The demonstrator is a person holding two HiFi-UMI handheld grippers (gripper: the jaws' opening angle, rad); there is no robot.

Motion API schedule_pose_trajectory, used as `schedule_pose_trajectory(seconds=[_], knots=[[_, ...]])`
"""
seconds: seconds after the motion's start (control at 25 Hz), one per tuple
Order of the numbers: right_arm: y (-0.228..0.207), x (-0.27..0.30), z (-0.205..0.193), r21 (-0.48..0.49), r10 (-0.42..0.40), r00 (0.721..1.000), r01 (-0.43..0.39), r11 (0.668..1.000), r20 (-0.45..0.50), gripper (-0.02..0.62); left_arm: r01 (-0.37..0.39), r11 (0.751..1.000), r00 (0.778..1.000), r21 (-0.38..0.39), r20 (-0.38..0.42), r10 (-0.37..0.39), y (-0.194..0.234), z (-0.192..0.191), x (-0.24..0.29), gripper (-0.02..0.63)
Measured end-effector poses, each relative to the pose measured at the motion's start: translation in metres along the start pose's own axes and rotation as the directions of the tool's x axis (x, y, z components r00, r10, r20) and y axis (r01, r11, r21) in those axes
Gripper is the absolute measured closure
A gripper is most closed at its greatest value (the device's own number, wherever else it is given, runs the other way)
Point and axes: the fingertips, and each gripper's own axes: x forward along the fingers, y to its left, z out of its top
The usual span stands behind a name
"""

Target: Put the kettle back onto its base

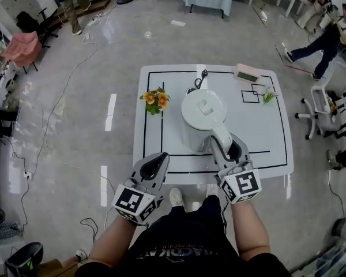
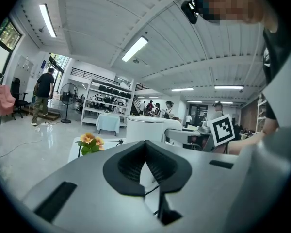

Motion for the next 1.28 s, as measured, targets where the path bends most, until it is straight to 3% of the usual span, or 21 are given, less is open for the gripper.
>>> schedule_pose_trajectory(seconds=[0.64, 1.28], knots=[[0.0, -0.013, -0.002, -0.009, -0.033, 0.997, 0.034, 0.999, 0.073, 0.468, 0.008, 1.0, 1.0, -0.002, -0.015, -0.008, -0.003, -0.011, -0.006, 0.601], [0.006, -0.019, -0.006, 0.002, -0.037, 0.996, 0.037, 0.999, 0.081, 0.469, 0.005, 1.0, 1.0, -0.009, -0.023, -0.005, -0.001, -0.012, -0.008, 0.601]])
